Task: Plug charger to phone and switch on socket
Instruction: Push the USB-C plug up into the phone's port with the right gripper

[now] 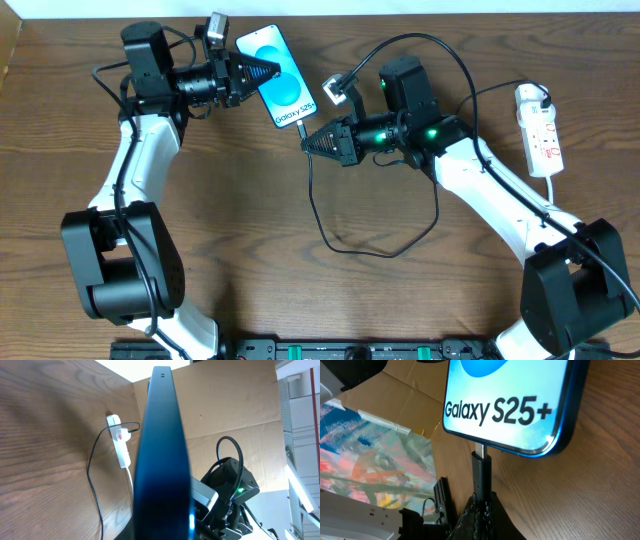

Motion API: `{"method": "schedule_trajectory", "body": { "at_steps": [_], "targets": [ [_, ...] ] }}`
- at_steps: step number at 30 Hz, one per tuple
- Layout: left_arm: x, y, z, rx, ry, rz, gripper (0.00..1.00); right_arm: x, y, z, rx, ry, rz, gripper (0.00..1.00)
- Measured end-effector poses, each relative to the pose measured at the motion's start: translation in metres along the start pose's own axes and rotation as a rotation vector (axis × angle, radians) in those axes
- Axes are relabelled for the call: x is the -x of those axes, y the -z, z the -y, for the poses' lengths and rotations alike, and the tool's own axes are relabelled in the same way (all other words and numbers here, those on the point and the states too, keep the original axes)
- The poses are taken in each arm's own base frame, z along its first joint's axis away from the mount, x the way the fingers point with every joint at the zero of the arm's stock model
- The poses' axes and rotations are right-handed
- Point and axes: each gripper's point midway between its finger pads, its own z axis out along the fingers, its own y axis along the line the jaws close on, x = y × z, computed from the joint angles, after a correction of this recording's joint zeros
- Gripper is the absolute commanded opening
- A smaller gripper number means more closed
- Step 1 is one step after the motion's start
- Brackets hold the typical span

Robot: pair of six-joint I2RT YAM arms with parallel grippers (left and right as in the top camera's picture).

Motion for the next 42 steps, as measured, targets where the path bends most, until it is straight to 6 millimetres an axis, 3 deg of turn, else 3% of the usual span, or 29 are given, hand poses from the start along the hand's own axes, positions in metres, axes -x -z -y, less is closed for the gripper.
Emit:
{"method": "schedule_trajectory", "body": {
  "at_steps": [20, 42],
  "targets": [
    [-0.0051, -0.0029, 0.0039, -0.021, -0.028, -0.027, 0.07, -0.0071, -0.0046, -0.0016, -0.005, -0.018, -0.023, 0.01],
    [-0.0047, -0.0021, 0.0042, -0.023, -0.038, -0.027, 0.07, -0.0015, 0.0011, -0.0023, 0.026, -0.021, -0.005, 0.01]
  ]
}}
